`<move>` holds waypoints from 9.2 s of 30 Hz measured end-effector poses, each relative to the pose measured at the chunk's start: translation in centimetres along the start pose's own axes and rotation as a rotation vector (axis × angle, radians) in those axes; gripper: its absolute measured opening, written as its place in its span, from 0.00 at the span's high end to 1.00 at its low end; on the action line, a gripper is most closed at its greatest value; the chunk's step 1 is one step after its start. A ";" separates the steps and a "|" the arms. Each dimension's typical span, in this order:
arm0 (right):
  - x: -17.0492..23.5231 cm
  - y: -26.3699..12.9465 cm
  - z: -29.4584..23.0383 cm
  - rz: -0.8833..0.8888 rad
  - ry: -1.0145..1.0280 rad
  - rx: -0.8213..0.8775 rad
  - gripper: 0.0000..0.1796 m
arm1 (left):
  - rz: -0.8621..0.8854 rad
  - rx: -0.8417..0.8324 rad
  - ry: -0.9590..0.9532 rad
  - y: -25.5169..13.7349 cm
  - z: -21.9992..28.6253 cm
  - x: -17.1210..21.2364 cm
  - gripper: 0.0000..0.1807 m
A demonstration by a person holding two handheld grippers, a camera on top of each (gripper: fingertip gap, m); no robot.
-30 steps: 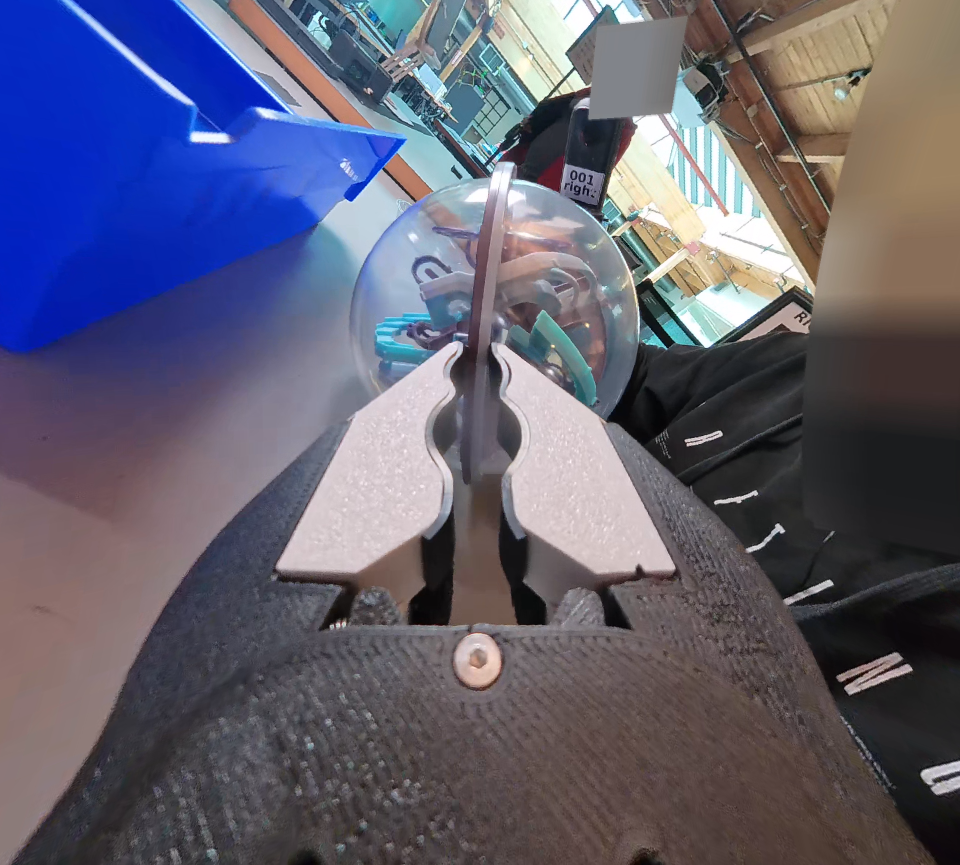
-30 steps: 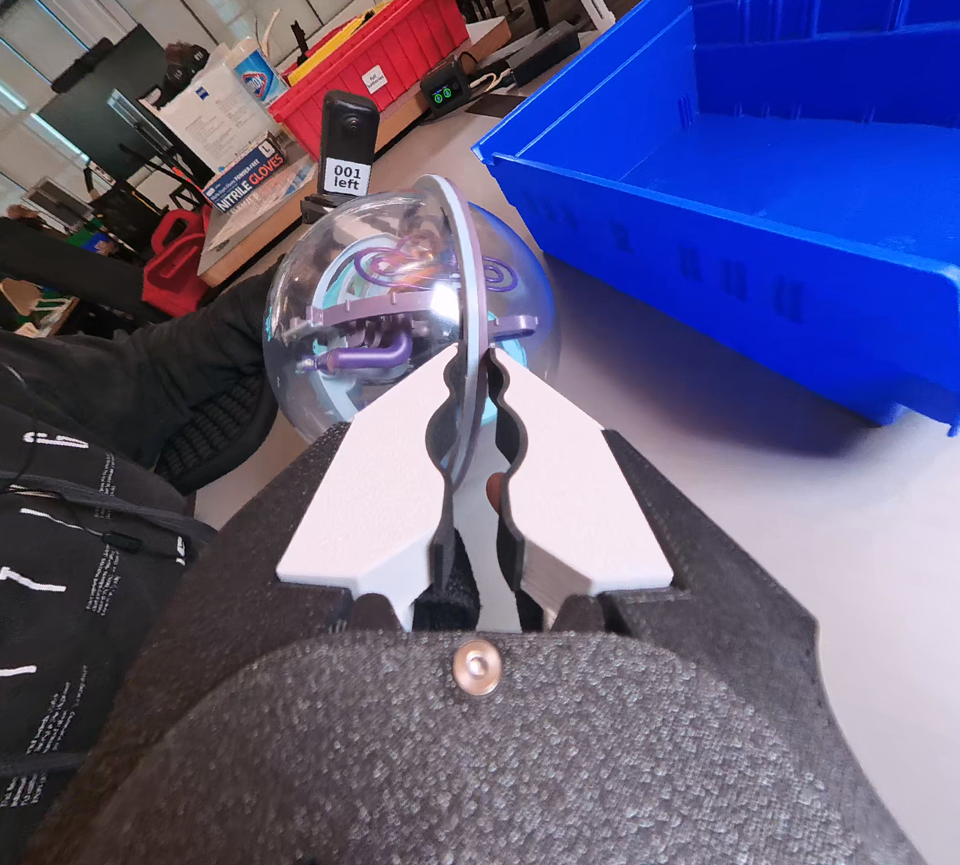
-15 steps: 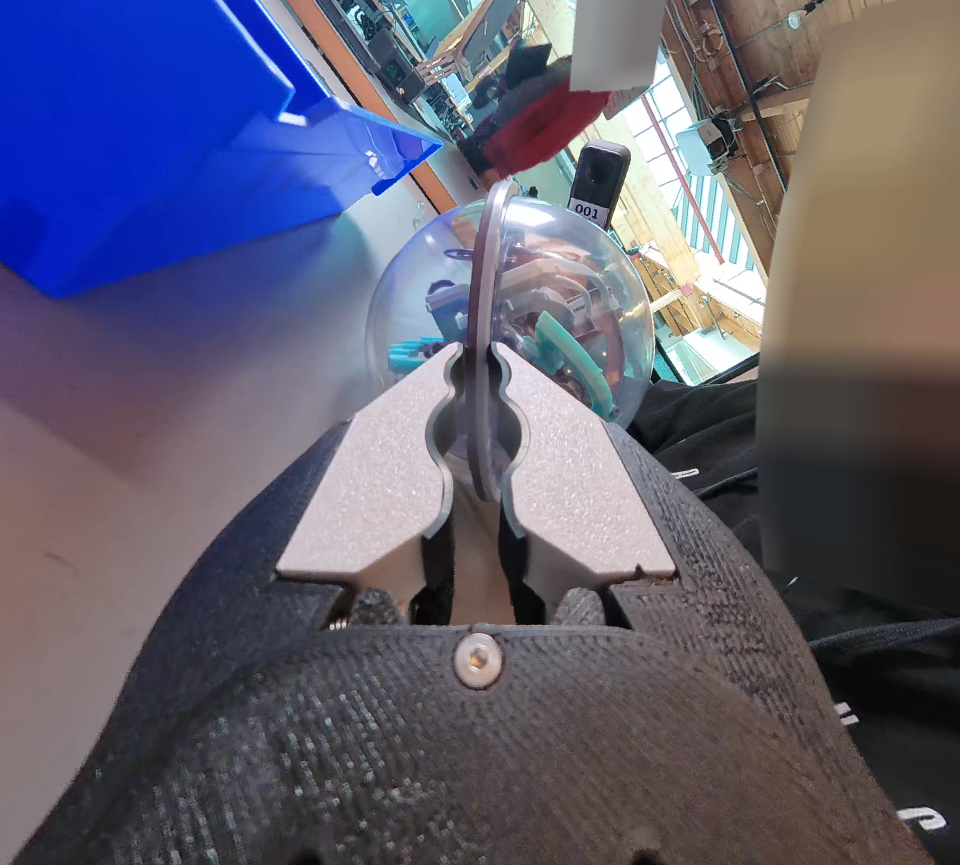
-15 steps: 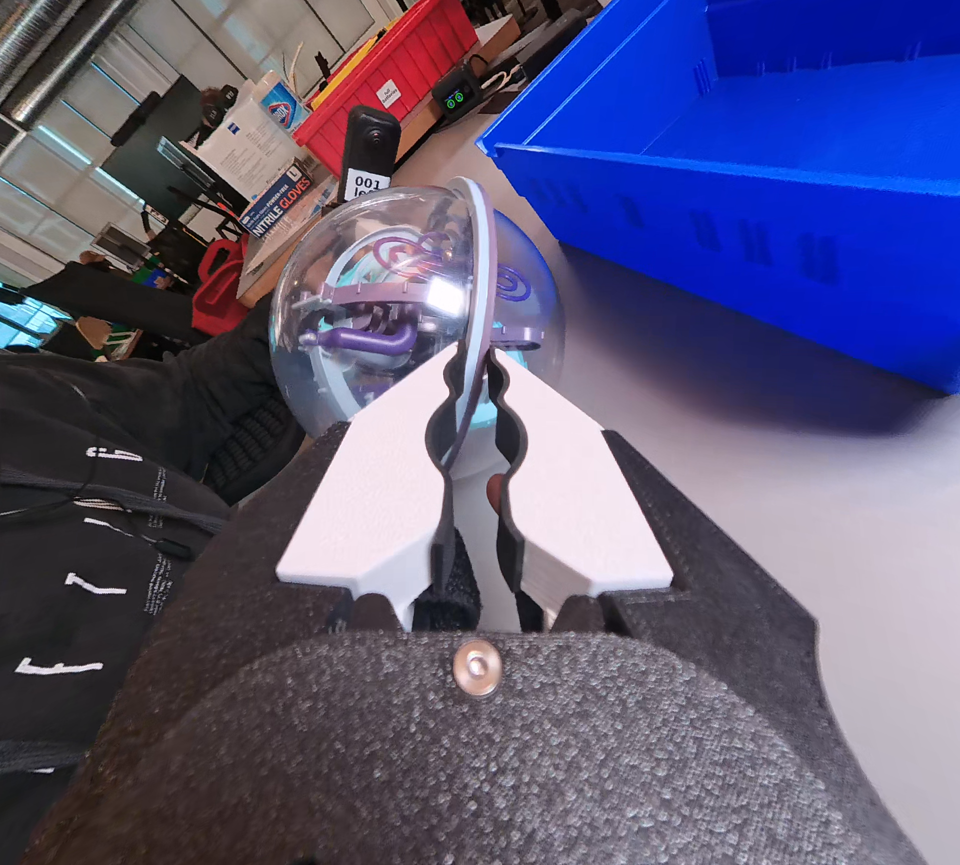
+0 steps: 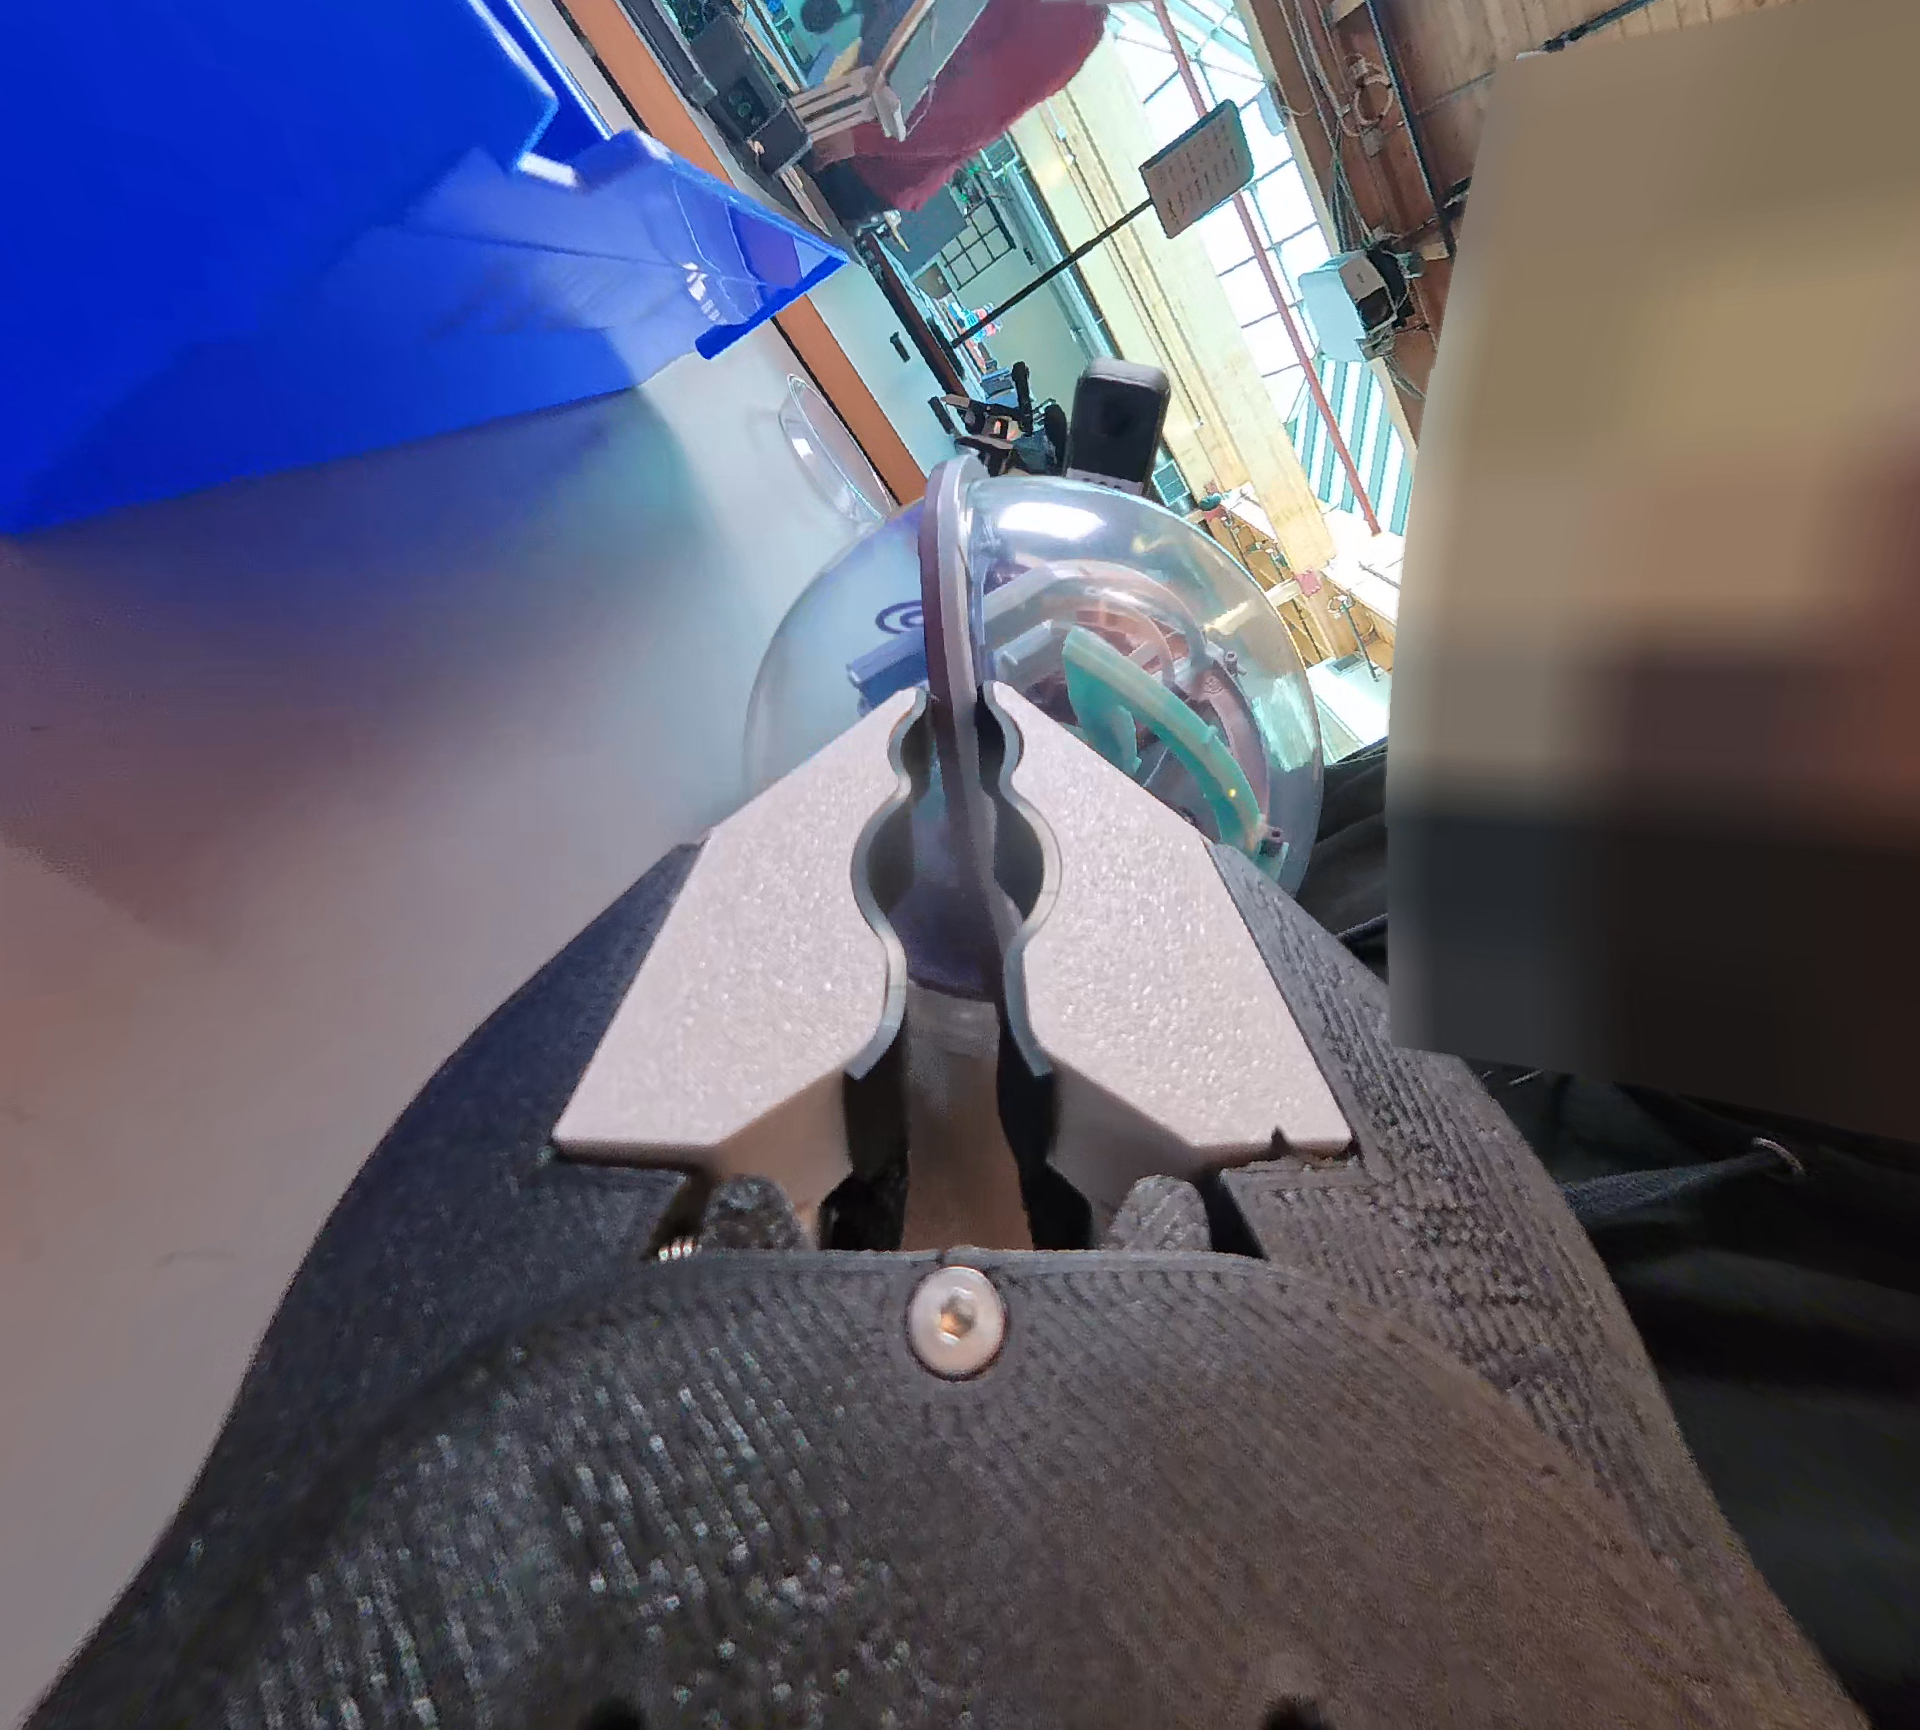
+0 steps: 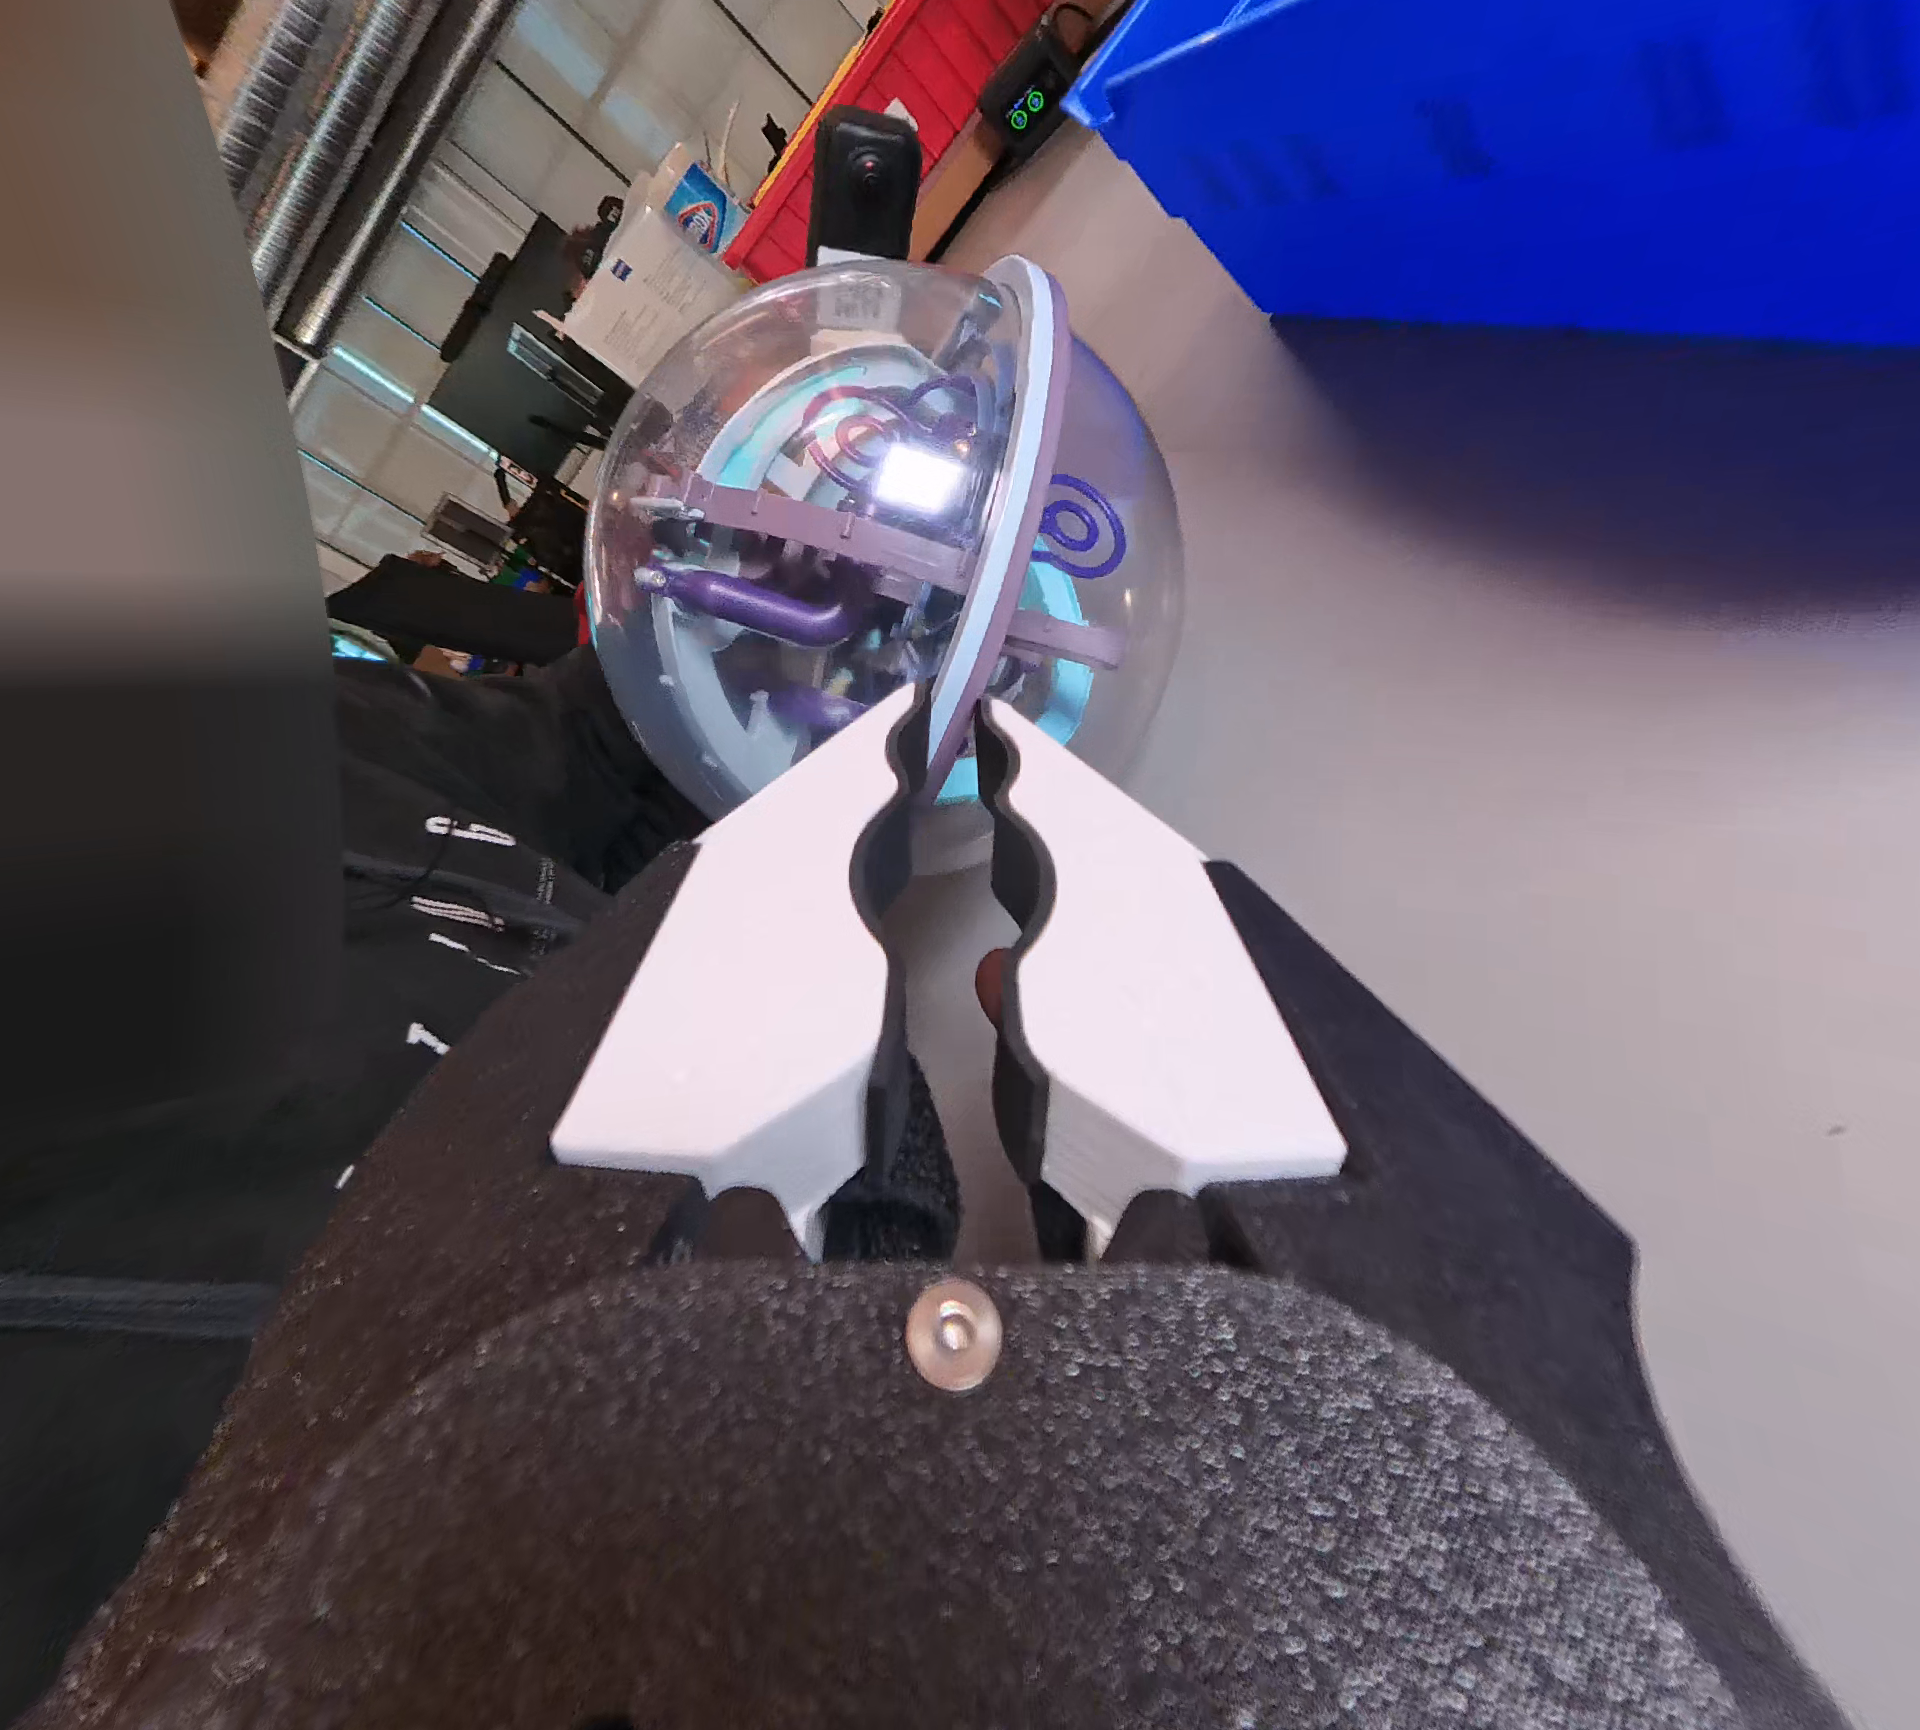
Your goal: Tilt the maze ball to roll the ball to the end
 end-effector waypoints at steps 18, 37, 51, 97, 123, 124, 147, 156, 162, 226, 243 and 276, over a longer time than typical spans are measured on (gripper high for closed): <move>2.4 0.4 -2.2 -0.002 -0.046 -0.118 0.97 | -0.018 0.049 0.006 0.6 0.0 0.2 0.96; 3.1 1.4 -3.3 -0.010 -0.093 -0.162 1.00 | -0.028 0.046 0.021 0.7 -0.3 0.2 0.96; 2.9 0.4 -4.0 -0.022 -0.165 -0.163 0.92 | -0.057 0.057 0.073 1.9 0.2 -0.1 0.96; 5.0 2.3 -4.5 -0.096 -0.220 -0.149 0.97 | -0.155 -0.400 0.866 4.7 8.4 5.1 0.26; 4.3 1.7 -6.3 -0.025 -0.304 -0.189 0.98 | -0.103 -0.288 0.858 3.7 6.9 5.5 0.27; 4.2 1.7 -6.4 -0.020 -0.304 -0.193 0.98 | -0.108 -0.290 0.860 3.7 6.9 5.5 0.27; 3.4 1.1 -5.7 0.026 -0.263 -0.185 0.97 | -0.060 -0.329 0.786 4.0 6.8 4.8 0.29; 3.4 1.2 -5.1 0.013 -0.166 -0.232 0.98 | -0.014 -0.307 0.726 4.1 7.0 4.1 0.31; 3.3 1.2 -4.6 0.011 -0.100 -0.250 0.98 | -0.012 -0.331 0.719 4.2 7.0 3.8 0.31; 4.5 2.3 -2.1 -0.081 0.095 -0.252 0.96 | -0.251 -0.378 0.651 7.1 6.2 -0.6 0.33; 1.7 -0.2 -0.1 0.022 -0.357 0.086 0.61 | -0.534 -0.097 0.748 8.2 5.8 -1.6 0.34; -1.8 -0.6 3.9 -0.185 -0.110 -0.378 0.94 | -0.751 0.103 0.835 11.0 6.1 -2.5 0.39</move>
Point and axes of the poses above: each gripper's, where its closed fingertips meet, y out along the fingers, x out of its underside, z = x × y across the jaws, the point moved 4 cm from there along -y, back along the fingers, and after that the axes turned 11 degrees about -z, right-handed, at the moved point
